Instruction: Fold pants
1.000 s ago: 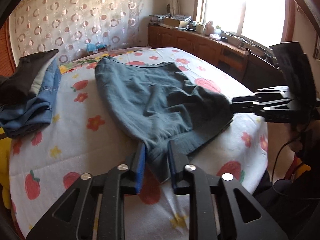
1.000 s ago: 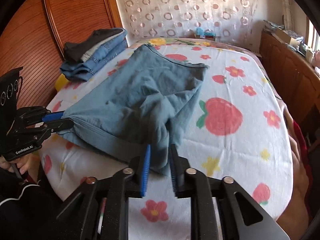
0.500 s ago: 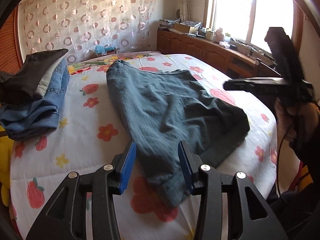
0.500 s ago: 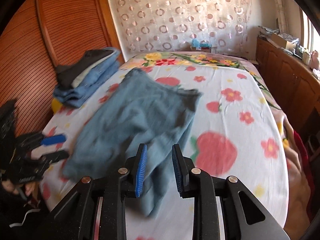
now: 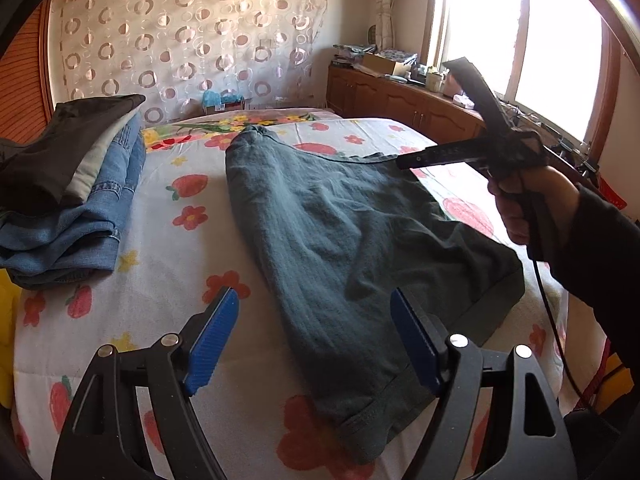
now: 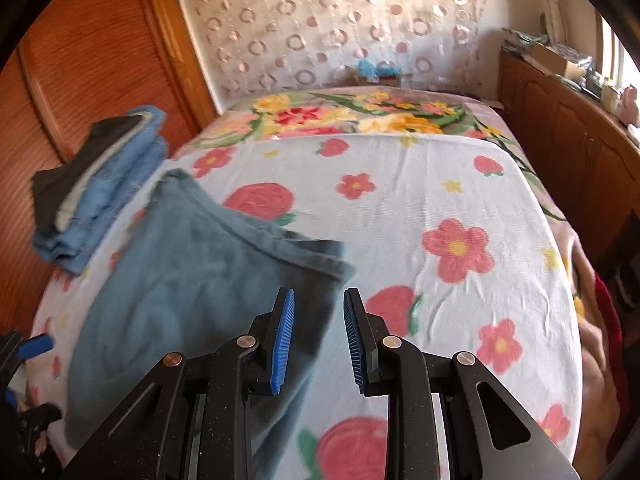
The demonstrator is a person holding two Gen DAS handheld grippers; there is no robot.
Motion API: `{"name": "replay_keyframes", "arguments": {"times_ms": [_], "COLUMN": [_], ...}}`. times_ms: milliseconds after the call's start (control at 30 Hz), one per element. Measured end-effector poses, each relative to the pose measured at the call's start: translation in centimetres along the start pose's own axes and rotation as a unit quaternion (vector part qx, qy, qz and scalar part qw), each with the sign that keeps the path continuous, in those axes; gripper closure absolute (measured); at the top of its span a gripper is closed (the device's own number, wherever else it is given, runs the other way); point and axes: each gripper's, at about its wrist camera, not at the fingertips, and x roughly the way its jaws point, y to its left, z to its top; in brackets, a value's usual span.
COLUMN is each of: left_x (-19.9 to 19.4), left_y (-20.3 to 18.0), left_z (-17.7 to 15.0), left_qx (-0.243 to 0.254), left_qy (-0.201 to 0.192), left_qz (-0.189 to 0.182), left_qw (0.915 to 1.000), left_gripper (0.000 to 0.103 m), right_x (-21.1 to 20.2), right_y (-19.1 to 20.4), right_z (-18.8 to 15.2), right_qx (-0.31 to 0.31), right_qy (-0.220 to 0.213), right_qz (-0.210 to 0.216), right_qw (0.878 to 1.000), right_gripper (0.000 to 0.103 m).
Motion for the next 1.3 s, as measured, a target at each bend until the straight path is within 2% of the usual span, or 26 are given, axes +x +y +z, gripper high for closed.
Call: {"name": "replay_keyframes", "arguments": {"times_ms": [33,100,133,233,400,467,600,667,733,800,1033,1300], "left_x": [0.0,0.1,0.2,0.3,0.6,0.7,0.5,0.3,0.1,-0.2,-0.8,-1.6], "left_y": [0.0,0.0,0.0,0.0,0.2,0.1,-0.1,0.0,0.0,-0.1,-0.5,-1.1], "left_z": [-0.1,-0.2,-0.2,-0.4,-0.7,-0.8,-1.0,-1.0,-1.1,-1.3,-1.7,-2.6], "left_qx": [0.000,0.000,0.001,0.002,-0.002,-0.001,0.003,0.000,-0.001,0.000,0.004,0.002], "left_qy": [0.001,0.002,0.004,0.004,0.011,0.014,0.015,0.014,0.014,0.012,0.012,0.013], "left_qz": [0.001,0.000,0.001,0.002,0.001,0.001,0.002,0.002,0.001,0.002,-0.001,-0.011], "left_qw": [1.0000,1.0000,1.0000,1.0000,0.9999,0.9999,0.9999,0.9999,0.9999,0.9999,0.9999,0.9999], "left_gripper": [0.024,0.024,0.024,0.024,0.024,0.024,0.024,0.024,0.024,0.024,0.024,0.024], "right_x": [0.4,0.8,1.0,0.7,-0.3,-0.2,1.4,1.8,1.6,0.5,-7.1,-10.6], "right_y": [-0.1,-0.1,0.1,0.7,1.5,1.6,1.3,1.5,1.7,1.9,4.2,3.9], "right_z": [0.2,0.5,0.7,1.3,2.3,2.7,2.6,2.4,1.9,1.5,-4.4,-11.3], "right_qx": [0.007,0.015,0.012,-0.008,-0.039,-0.046,-0.052,-0.052,-0.052,-0.048,-0.063,-0.041], "right_qy": [0.007,0.009,0.008,-0.004,-0.052,-0.066,-0.048,-0.035,-0.023,-0.019,-0.025,0.002], "right_qz": [-0.003,0.001,0.003,-0.002,-0.014,-0.033,-0.081,-0.080,-0.082,-0.070,0.003,0.027], "right_qw": [1.000,1.000,1.000,1.000,0.998,0.996,0.994,0.995,0.995,0.996,0.998,0.999], "right_gripper": [0.086,0.092,0.099,0.101,0.101,0.101,0.101,0.100,0.089,0.089,0.089,0.089]}}
